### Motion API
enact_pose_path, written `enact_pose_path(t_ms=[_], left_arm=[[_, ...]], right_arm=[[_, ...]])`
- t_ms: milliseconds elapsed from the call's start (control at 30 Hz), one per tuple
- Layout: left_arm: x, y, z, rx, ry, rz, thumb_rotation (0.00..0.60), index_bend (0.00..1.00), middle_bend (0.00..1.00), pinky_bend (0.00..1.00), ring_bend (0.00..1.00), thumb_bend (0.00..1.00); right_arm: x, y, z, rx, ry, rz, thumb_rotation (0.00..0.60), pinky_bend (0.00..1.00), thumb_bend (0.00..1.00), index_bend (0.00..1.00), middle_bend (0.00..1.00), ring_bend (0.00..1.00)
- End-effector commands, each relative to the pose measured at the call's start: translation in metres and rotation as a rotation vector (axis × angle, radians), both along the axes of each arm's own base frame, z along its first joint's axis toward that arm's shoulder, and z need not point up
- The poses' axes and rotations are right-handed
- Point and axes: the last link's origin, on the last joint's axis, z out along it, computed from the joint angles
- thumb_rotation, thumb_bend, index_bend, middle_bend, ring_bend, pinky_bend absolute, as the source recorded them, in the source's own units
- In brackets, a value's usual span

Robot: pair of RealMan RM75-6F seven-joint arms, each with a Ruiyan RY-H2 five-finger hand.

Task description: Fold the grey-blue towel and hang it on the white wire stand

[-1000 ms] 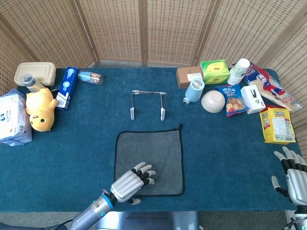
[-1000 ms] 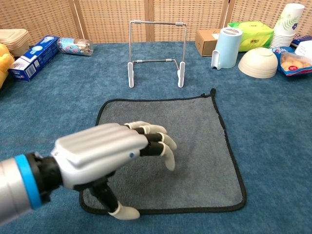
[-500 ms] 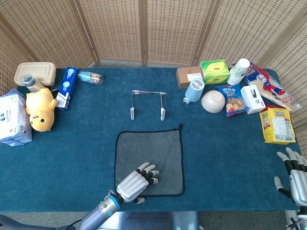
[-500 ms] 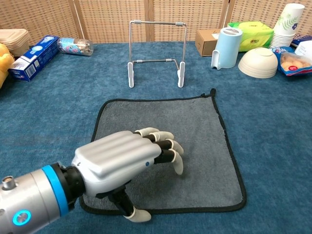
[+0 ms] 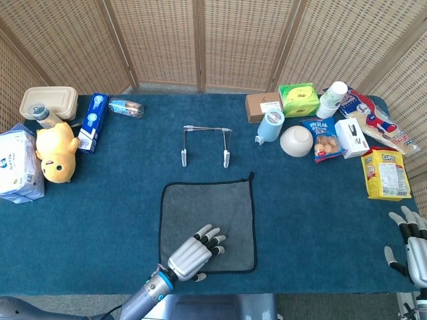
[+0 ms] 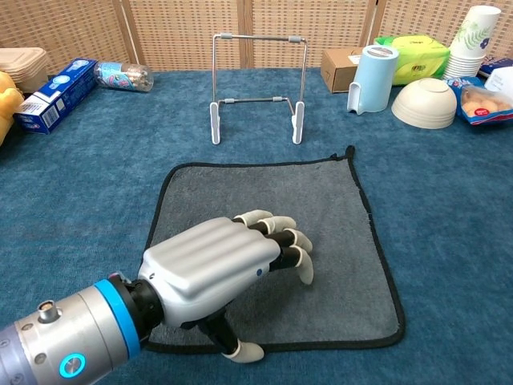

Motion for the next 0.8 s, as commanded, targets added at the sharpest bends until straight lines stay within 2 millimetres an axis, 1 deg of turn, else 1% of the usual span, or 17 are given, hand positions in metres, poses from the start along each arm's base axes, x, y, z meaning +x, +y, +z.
enact_pose_path(t_ms=[33, 333, 800], left_arm=[[0.0008, 0.0003, -0.0032, 0.012, 0.003, -0.007, 0.6, 0.27, 0.16, 0.0, 0.04, 0.17], [0.0018, -0.0013, -0.0086, 0.003, -0.003, -0.005, 0.6, 0.26, 0.15, 0.0, 0.0, 0.17], [0.0051, -0.0046, -0.0106, -0.012, -0.022, -0.003, 0.6, 0.26, 0.14, 0.0, 0.0, 0.16]], right_arm=[[-0.0009, 0.0008, 0.0007, -0.002, 0.0, -0.004, 0.6, 0.0, 0.39, 0.15, 0.03, 0.0], [-0.0024, 0.0027, 0.0025, -0.006, 0.002, -0.01, 0.6, 0.0, 0.39, 0.15, 0.03, 0.0], [-0.0048, 0.0043, 0.0027, -0.007, -0.001, -0.017, 0.6, 0.0, 0.39, 0.15, 0.03, 0.0]])
